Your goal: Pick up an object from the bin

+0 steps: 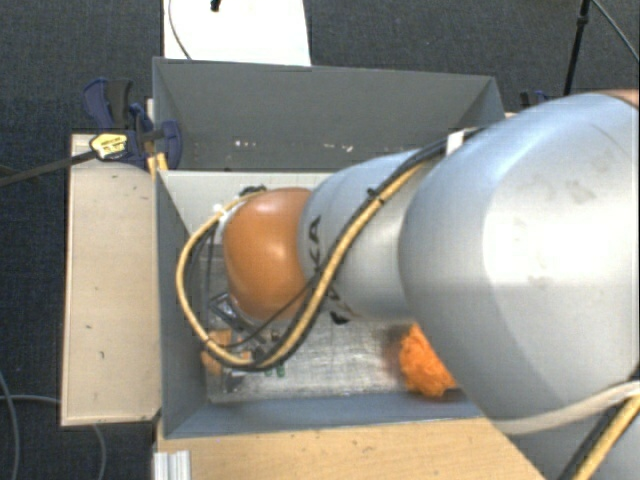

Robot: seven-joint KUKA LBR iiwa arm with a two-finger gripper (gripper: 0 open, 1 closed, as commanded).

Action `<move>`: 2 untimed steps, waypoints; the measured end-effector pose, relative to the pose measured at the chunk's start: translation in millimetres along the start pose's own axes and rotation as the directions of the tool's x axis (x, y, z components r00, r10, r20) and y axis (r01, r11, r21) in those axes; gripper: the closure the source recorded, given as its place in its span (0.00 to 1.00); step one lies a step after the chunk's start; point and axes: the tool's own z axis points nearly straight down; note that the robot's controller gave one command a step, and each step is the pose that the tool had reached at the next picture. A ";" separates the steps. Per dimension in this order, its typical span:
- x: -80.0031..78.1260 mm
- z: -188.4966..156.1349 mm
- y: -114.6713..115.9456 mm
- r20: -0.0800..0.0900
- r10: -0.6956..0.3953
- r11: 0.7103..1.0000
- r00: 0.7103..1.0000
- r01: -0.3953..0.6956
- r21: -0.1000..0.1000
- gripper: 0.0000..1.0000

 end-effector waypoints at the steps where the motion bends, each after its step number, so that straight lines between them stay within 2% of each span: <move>1: 0.5 -21.5 -0.4 -0.003 0.001 1.000 1.000 -0.001 0.002 1.00; 2: -1.1 -36.3 0.2 0.004 0.001 1.000 1.000 -0.001 -0.001 1.00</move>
Offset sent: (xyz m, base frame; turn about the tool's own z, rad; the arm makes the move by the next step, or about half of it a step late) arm 0.0000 0.0000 0.0686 0.0000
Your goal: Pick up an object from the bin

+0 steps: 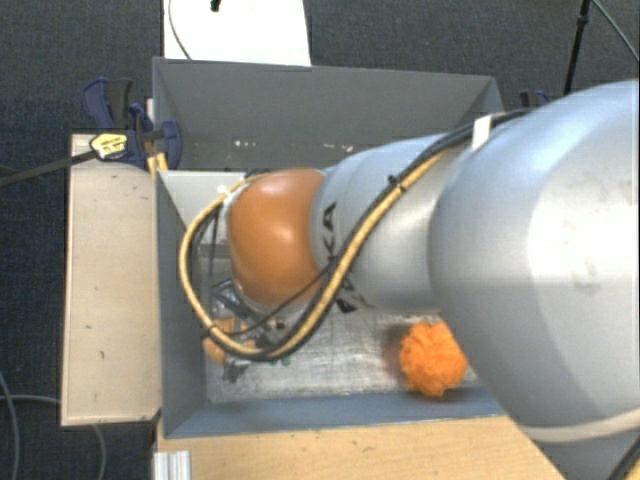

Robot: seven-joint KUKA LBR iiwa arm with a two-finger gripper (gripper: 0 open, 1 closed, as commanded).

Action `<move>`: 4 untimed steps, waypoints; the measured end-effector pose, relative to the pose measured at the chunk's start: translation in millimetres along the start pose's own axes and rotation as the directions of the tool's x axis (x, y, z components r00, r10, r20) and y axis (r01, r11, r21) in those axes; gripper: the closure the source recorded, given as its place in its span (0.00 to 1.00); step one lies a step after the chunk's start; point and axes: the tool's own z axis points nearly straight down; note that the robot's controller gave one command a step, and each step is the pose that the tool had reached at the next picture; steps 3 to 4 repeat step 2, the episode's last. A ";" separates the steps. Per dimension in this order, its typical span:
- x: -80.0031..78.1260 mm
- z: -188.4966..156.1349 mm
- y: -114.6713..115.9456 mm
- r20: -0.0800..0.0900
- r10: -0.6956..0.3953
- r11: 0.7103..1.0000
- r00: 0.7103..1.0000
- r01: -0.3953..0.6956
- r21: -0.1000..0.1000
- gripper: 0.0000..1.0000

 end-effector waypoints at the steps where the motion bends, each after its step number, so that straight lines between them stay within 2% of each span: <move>1: 0.3 -13.6 -0.1 -0.001 0.000 1.000 1.000 0.000 0.000 1.00; 2: 1.0 -30.1 -0.5 -0.005 0.001 1.000 1.000 -0.001 0.002 1.00; 4: 1.0 -30.1 -0.5 -0.005 0.001 1.000 1.000 -0.001 0.002 1.00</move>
Offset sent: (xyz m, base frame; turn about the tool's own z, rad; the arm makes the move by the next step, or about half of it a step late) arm 0.0002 0.0000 0.0822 0.0000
